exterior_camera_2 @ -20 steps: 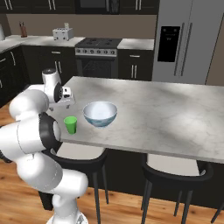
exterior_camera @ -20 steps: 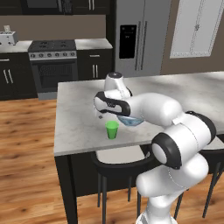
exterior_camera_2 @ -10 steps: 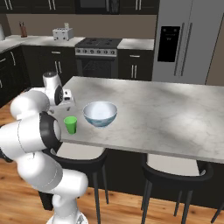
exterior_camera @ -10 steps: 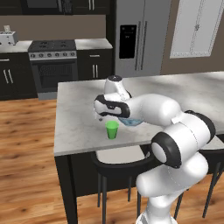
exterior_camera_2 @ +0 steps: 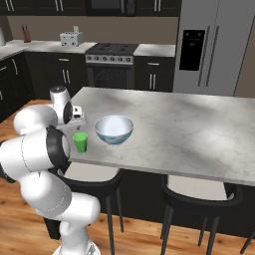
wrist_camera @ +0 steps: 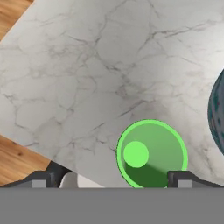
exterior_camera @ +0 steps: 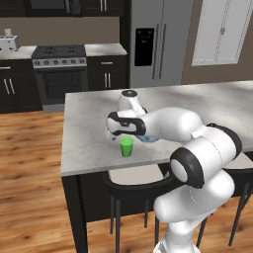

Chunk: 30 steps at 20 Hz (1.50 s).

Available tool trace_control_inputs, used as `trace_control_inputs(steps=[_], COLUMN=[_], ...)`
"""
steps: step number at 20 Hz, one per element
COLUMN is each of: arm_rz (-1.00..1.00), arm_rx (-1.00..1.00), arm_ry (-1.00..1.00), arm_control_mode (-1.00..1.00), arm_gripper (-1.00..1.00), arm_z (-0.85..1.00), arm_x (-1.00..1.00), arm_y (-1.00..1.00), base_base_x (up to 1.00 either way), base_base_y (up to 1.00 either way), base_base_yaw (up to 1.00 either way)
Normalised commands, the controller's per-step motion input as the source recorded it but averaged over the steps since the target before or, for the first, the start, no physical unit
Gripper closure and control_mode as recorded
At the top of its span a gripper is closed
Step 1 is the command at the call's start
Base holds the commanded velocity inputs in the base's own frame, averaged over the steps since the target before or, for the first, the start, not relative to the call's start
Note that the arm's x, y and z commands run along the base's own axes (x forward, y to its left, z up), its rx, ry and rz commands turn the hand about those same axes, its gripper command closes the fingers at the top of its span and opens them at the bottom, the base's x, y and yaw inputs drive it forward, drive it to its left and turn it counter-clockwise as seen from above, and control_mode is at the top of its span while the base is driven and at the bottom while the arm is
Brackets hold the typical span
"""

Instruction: Place the cup inside the bowl on the dining table and move the bowl to any counter.

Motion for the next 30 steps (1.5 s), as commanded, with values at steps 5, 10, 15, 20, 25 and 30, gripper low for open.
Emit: trace_control_inputs(steps=[5,10,15,20,25,30], arm_rz=[0.00,0.00,0.00,0.00,0.00,0.00], arm_rx=[0.00,0.00,0.00,0.00,0.00,0.00], arm_ry=[0.00,0.00,0.00,0.00,0.00,0.00], arm_control_mode=[-1.00,-1.00,-1.00,-1.00,-1.00,-1.00], arm_gripper=[-1.00,-1.00,-1.00,-1.00,-1.00,-1.00], arm_z=[-0.11,-0.11,-0.12,-0.10,-0.15,-0.15], arm_x=[0.00,0.00,0.00,0.00,0.01,0.05], arm_y=[0.00,0.00,0.00,0.00,0.00,0.00], base_base_x=[0.00,0.00,0.00,0.00,0.00,0.00], base_base_y=[0.00,0.00,0.00,0.00,0.00,0.00], base_base_yaw=[0.00,0.00,0.00,0.00,0.00,0.00])
